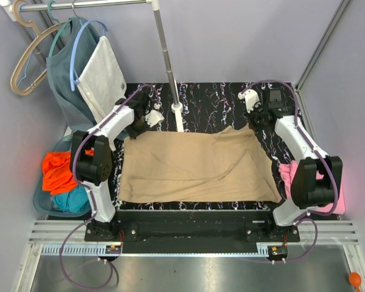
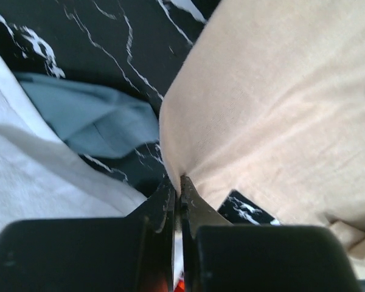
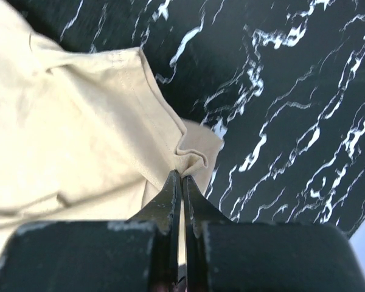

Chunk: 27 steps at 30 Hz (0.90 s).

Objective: Fold and stack the t-shirts
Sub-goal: Fold the tshirt

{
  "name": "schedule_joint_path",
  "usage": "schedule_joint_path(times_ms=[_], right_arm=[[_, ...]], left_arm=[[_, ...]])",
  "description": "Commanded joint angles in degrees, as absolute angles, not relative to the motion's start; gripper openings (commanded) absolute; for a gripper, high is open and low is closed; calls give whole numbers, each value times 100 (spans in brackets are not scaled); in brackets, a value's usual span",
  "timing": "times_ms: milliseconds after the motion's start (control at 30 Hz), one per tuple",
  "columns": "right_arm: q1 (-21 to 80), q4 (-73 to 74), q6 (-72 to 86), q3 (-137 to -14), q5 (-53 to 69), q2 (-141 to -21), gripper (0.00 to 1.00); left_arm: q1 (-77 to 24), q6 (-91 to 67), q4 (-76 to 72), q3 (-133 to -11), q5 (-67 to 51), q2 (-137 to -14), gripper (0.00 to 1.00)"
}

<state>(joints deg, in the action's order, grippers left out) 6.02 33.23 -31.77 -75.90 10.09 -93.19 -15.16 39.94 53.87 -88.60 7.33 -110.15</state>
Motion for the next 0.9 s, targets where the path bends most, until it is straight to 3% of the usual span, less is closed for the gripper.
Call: schedule_joint_path(times_ms=[0,400,867], right_arm=[[642,3480,-3463,-7068,1134,-8440,0],[642,4210,-3647,-6197,1266,-7182,0],[642,4658,-3709,-5581,1310,-6531,0]], left_arm=[[-1687,3744,5335,-8465,1028,-10460,4],[-2021,3366,5344,-7463,1300,-9589,4],[-2355,2953,5344,-6426,1442,-8842,6]])
